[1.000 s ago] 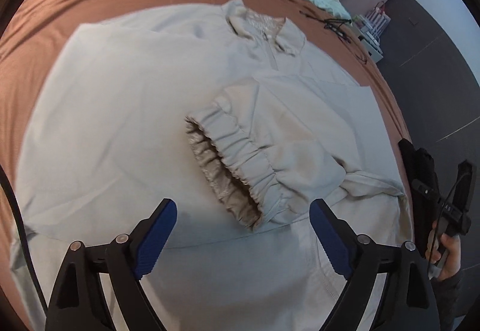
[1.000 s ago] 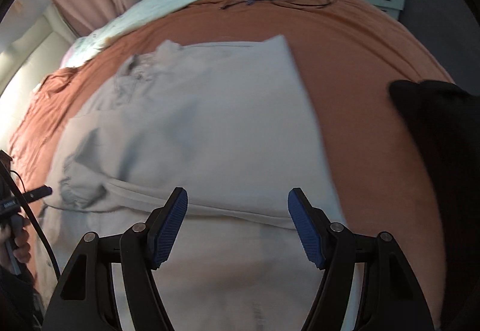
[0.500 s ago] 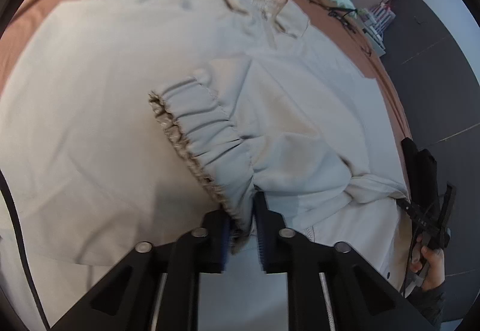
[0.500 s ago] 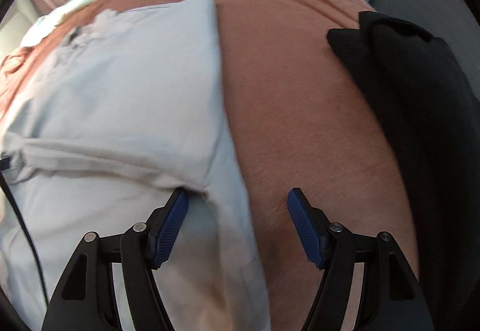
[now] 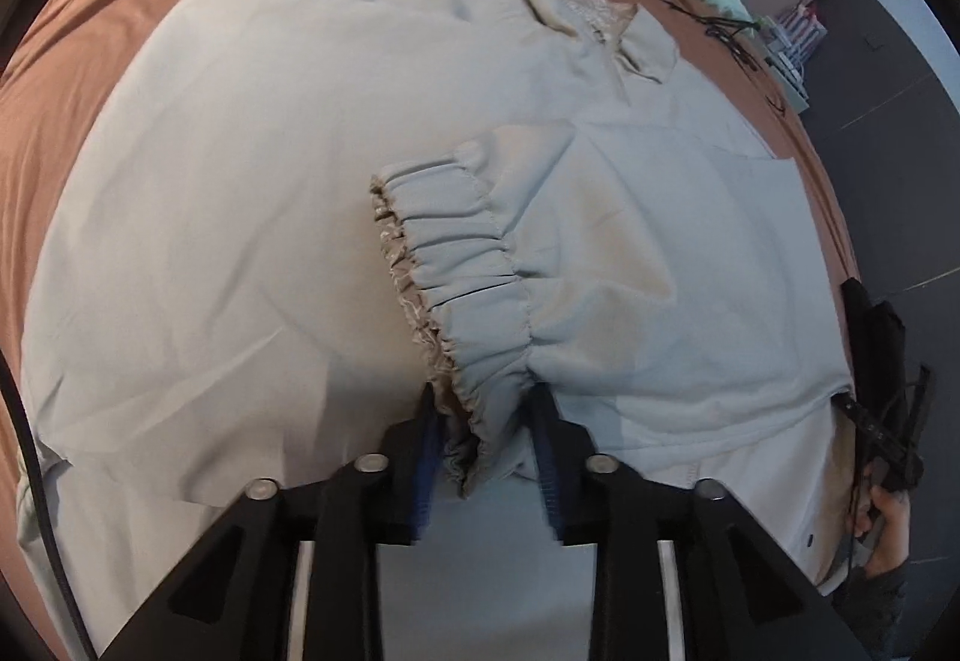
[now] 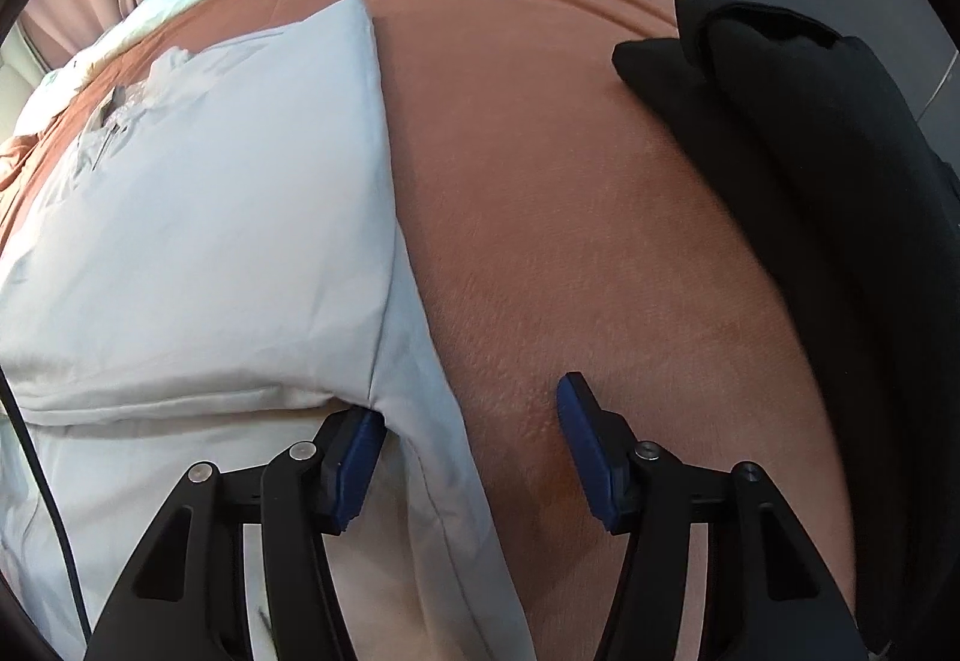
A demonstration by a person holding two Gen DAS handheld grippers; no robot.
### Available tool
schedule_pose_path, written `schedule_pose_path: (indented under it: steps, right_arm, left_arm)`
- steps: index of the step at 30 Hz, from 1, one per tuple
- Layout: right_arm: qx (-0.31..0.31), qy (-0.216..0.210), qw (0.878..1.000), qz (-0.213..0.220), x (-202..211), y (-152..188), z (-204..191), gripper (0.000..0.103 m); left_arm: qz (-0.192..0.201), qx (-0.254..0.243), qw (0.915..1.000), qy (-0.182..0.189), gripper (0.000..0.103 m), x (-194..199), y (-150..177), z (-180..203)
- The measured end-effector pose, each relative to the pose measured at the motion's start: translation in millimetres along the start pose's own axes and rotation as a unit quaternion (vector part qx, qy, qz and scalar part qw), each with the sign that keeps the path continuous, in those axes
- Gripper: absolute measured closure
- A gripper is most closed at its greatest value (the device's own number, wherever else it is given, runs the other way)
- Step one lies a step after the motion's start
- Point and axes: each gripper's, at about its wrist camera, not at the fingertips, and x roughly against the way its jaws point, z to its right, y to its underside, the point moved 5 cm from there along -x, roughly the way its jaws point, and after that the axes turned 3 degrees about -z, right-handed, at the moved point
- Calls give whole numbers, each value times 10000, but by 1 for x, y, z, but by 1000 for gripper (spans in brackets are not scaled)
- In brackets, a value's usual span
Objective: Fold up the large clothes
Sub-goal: 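Grasp the laid sleeve cuff with the left tool and straighten it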
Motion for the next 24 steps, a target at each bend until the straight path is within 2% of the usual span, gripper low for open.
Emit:
schedule_pose_path:
  steps: [2, 4, 8, 10, 17, 19, 20, 21, 24]
  right_arm:
    - [-20, -176, 9998, -110, 5, 1, 2, 48]
    - [-66, -465, 9988, -101, 13, 0, 5, 48]
    - [-63, -890, 9958, 190, 34, -7, 0, 48]
    - [-121, -905, 9953, 317, 36, -14, -3, 48]
    - [-193, -612, 9978, 179, 4, -29, -16, 48]
    - [-188, -481, 9986, 70, -11, -33, -17, 48]
    - [-207, -450, 9988, 28, -14, -31, -17, 48]
    - [-252, -438, 9987, -39, -23, -32, -17, 48]
    - [-341, -404, 9986, -42, -35, -34, -17, 48]
  left_arm:
    - [90, 17, 10000, 19, 55, 4, -1, -4]
    - [244, 74, 9997, 55, 52, 13, -4, -9]
    - [439, 160, 9988, 124, 40, 28, -11, -13]
    - [472, 153, 9987, 117, 35, 28, -13, -11]
    - [343, 25, 9994, 16, 35, 5, -22, -7]
    - [239, -70, 9997, -22, 49, -6, -26, -4]
    - [158, -141, 9997, -100, 60, -13, -28, -3]
    - [158, -188, 9994, -225, 66, -16, -30, -3]
    - [337, -175, 9987, -354, 71, -20, -39, -4]
